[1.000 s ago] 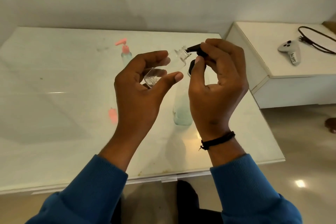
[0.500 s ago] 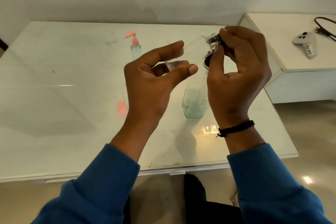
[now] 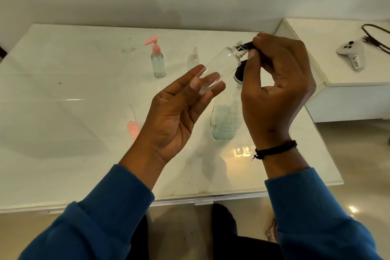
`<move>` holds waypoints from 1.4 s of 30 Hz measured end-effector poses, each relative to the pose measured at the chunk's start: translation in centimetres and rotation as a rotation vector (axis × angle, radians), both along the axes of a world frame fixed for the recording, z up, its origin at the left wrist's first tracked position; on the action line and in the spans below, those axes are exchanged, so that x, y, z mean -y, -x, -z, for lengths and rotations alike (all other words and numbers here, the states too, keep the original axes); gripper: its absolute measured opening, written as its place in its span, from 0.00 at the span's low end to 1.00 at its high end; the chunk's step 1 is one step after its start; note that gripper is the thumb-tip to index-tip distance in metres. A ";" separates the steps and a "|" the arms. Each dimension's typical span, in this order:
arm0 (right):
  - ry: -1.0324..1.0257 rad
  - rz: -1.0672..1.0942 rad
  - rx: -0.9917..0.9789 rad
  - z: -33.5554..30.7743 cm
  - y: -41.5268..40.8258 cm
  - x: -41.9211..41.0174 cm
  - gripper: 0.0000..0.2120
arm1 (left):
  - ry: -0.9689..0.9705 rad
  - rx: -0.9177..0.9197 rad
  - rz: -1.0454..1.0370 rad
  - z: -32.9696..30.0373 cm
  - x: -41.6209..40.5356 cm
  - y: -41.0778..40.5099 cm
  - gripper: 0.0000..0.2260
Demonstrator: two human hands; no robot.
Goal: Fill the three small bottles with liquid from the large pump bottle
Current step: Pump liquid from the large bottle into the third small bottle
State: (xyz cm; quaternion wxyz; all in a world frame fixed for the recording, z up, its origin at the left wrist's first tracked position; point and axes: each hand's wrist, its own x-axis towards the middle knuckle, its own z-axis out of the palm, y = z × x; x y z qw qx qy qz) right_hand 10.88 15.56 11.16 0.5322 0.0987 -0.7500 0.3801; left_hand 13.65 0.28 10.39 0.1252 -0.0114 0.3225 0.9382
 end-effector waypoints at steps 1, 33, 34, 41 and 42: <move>0.009 -0.007 0.002 -0.1 0.0 0.1 0.05 | -0.008 0.014 -0.009 0.1 0.0 0.1 0.17; 0.062 0.048 0.045 -0.9 0.0 0.0 0.10 | -0.078 0.166 -0.144 0.0 -0.6 0.7 0.15; 0.062 0.045 0.041 -0.9 0.0 -0.1 0.11 | -0.076 0.167 -0.147 0.0 -0.6 0.7 0.15; 0.063 0.040 0.035 -0.9 0.5 -0.2 0.15 | -0.087 0.166 -0.152 0.1 -0.7 0.7 0.16; 0.060 0.036 0.040 -1.0 0.5 -0.3 0.16 | -0.087 0.167 -0.153 0.2 -0.8 0.7 0.16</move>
